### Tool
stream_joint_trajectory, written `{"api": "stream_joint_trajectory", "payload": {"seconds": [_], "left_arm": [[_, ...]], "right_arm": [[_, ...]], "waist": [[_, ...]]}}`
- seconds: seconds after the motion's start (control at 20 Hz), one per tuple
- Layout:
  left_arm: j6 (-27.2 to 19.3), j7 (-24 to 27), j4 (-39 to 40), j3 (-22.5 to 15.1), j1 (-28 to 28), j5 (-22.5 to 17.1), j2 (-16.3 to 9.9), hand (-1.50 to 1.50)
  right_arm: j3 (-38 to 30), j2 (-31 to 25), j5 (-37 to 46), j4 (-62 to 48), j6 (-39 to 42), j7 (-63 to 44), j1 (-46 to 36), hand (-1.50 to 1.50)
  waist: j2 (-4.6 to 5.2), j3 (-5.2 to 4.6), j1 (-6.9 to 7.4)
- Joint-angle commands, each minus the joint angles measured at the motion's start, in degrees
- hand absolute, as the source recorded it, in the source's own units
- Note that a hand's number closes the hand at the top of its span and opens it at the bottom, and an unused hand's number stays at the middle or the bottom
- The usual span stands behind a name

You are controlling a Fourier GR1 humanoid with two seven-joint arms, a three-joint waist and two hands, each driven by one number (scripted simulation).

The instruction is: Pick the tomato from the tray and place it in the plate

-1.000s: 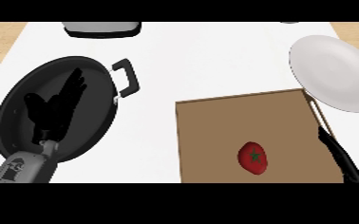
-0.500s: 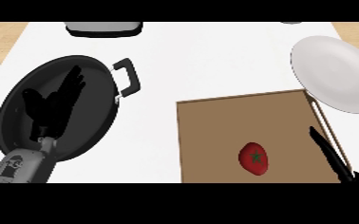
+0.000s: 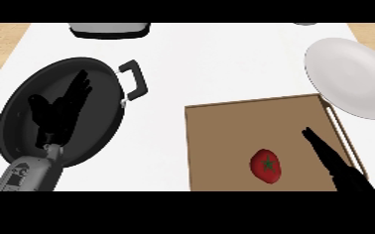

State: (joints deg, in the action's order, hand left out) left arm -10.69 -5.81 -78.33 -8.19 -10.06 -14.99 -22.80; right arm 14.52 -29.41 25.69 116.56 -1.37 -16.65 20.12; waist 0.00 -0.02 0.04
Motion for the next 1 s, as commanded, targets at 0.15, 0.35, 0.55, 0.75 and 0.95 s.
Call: {"api": "stream_joint_trajectory", "payload": {"seconds": [0.15,0.35,0.55,0.75,0.95], "left_arm": [[-1.34,-4.25,-4.69,-0.34,0.89,2.93,2.64,0.00],[2.36,-1.19,-0.17,2.31,0.02,3.21,2.86,0.00],[4.23,-2.17,0.40,5.76,-1.24,2.74,2.03,0.00],[5.94,-3.50,-2.32,7.16,-0.15,3.70,1.88,0.00],[4.28,-7.36,-0.93,6.86,-4.17,6.07,4.76,0.00]], "right_arm": [[4.22,3.17,5.79,-1.73,6.73,-9.61,-6.48,-1.50],[2.97,4.60,4.66,-5.14,10.41,-10.03,-8.81,-1.50],[5.95,9.35,8.31,-9.24,11.00,-12.21,-12.78,-1.50],[1.55,8.56,8.39,-9.73,14.09,-12.35,-14.50,-1.50],[3.64,12.26,12.39,-12.71,12.62,-11.77,-15.61,-1.50]], "waist": [[-0.06,0.02,0.03],[0.00,0.02,-0.06],[0.02,0.01,0.05],[-0.03,0.02,0.01],[0.00,0.02,-0.19]]}}
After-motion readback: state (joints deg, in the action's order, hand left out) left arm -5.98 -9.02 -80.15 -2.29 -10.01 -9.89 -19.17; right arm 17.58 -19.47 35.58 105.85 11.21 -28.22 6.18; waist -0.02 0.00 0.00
